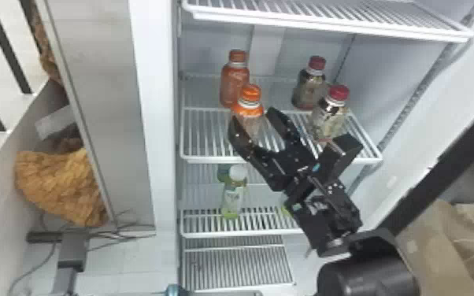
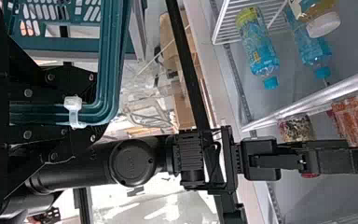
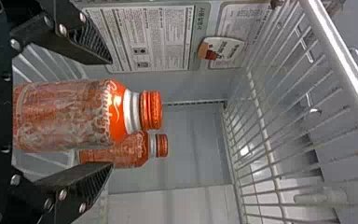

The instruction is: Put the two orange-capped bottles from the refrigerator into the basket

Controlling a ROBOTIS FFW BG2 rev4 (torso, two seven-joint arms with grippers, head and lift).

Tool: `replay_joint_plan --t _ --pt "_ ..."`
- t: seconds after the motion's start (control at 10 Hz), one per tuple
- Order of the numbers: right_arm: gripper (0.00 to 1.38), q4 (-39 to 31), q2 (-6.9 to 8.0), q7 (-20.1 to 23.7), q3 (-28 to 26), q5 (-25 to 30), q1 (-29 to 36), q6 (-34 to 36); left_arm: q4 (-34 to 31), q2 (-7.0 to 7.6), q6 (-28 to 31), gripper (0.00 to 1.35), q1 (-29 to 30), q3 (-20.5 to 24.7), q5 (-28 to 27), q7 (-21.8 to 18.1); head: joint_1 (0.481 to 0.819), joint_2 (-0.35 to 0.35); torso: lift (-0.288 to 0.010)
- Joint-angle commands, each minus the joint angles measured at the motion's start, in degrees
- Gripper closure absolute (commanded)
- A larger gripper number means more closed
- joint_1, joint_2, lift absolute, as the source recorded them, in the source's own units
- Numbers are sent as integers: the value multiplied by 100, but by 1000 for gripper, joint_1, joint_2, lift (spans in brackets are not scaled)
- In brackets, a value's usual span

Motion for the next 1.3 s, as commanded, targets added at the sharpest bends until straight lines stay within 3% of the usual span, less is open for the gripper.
replay_joint_plan --t 0.0,0.1,0.6,0.9,1.2 --pt "717 -99 -16 22 27 51 -25 222 0 9 0 1207 -8 -1 -2 0 695 -176 -40" --pt "869 -142 -25 22 27 40 -11 236 0 9 0 1207 -8 -12 -2 0 695 -170 -40" --pt "875 -592 -25 31 -236 -200 299 236 0 27 0 1207 -22 -35 -2 0 695 -181 -40" --pt "875 -1449 -7 285 -544 -588 903 616 0 27 -14 1207 -22 -35 -13 0 695 -209 -40" --pt "875 -2785 81 681 -956 -646 2014 1628 0 27 -28 1207 -37 -12 -59 9 695 -221 -40"
